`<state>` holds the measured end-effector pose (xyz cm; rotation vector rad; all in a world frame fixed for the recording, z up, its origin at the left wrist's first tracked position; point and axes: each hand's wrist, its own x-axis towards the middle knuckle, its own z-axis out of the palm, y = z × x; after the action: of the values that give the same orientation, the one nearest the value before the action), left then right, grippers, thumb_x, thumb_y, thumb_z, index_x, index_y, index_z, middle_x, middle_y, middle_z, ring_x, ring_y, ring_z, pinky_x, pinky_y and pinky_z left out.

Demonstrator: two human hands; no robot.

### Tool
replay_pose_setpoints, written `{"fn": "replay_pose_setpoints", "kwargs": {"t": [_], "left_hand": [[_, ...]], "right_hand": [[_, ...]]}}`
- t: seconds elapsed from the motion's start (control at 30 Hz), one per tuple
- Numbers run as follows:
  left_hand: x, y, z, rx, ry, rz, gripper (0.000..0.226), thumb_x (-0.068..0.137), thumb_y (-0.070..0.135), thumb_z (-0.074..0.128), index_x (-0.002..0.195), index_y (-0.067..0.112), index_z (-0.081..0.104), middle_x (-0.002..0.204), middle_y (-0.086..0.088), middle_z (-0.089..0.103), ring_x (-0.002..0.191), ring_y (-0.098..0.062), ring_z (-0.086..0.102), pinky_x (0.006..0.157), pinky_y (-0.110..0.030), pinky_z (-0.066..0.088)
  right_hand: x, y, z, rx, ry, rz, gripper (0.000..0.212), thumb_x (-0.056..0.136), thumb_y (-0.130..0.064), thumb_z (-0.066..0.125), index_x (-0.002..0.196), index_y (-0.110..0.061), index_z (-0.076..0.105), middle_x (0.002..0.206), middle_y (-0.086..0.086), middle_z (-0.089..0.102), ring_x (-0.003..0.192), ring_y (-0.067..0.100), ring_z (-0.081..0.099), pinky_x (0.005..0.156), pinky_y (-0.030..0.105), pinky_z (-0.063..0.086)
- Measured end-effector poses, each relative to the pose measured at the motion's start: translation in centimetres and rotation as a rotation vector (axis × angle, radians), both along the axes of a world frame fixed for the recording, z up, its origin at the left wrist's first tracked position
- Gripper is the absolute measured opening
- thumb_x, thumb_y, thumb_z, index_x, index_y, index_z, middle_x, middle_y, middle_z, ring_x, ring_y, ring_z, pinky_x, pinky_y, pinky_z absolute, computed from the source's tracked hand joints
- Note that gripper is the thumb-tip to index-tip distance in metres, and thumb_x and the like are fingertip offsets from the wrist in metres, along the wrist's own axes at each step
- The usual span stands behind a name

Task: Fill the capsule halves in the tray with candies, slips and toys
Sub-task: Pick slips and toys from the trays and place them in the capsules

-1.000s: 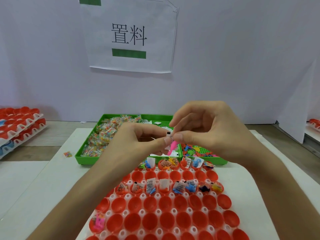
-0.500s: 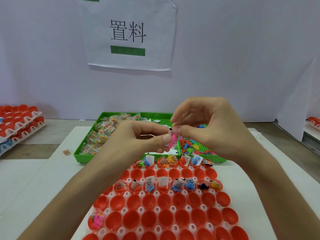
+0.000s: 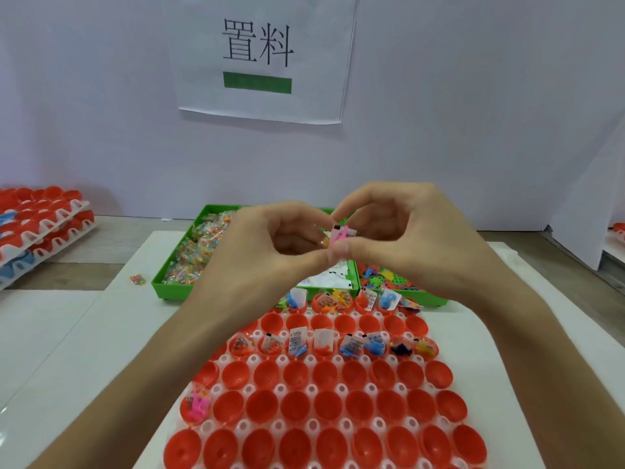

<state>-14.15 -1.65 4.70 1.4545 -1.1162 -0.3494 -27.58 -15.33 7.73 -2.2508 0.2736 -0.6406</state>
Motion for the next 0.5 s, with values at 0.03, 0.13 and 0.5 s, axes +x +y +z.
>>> {"fn": "replay_pose_setpoints", "kwargs": {"t": [0.03, 0.13, 0.5], "left_hand": [[0.0, 0.0, 0.0, -0.008, -0.014, 0.009, 0.030, 0.071, 0.030, 0.085, 0.097, 0.021, 0.072, 0.081, -0.001, 0.076, 0.076, -0.013, 0.075, 0.074, -0.025, 0.061], [0.3, 0.4, 0.3, -0.019, -0.091, 0.031, 0.044, 0.075, 0.018, 0.087, 0.110, 0.016, 0.060, 0.080, -0.005, 0.075, 0.072, -0.015, 0.074, 0.069, -0.025, 0.060], [1.4, 1.7, 1.4, 0.143, -0.395, -0.006, 0.042, 0.081, 0.010, 0.083, 0.115, 0.015, 0.059, 0.074, -0.002, 0.073, 0.068, -0.011, 0.073, 0.070, -0.037, 0.061]], "right_hand": [[0.2, 0.1, -0.1, 0.009, -0.017, -0.019, 0.023, 0.074, -0.026, 0.086, 0.093, -0.028, 0.074, 0.083, -0.006, 0.076, 0.077, 0.010, 0.075, 0.075, 0.033, 0.062], [0.3, 0.6, -0.2, 0.032, -0.003, -0.013, 0.015, 0.077, -0.026, 0.084, 0.090, -0.026, 0.076, 0.082, -0.008, 0.077, 0.074, 0.008, 0.075, 0.067, 0.019, 0.058], [1.1, 1.8, -1.4, 0.090, 0.023, -0.057, 0.009, 0.075, -0.031, 0.082, 0.080, -0.024, 0.078, 0.072, -0.007, 0.076, 0.068, 0.008, 0.074, 0.060, 0.010, 0.052]]}}
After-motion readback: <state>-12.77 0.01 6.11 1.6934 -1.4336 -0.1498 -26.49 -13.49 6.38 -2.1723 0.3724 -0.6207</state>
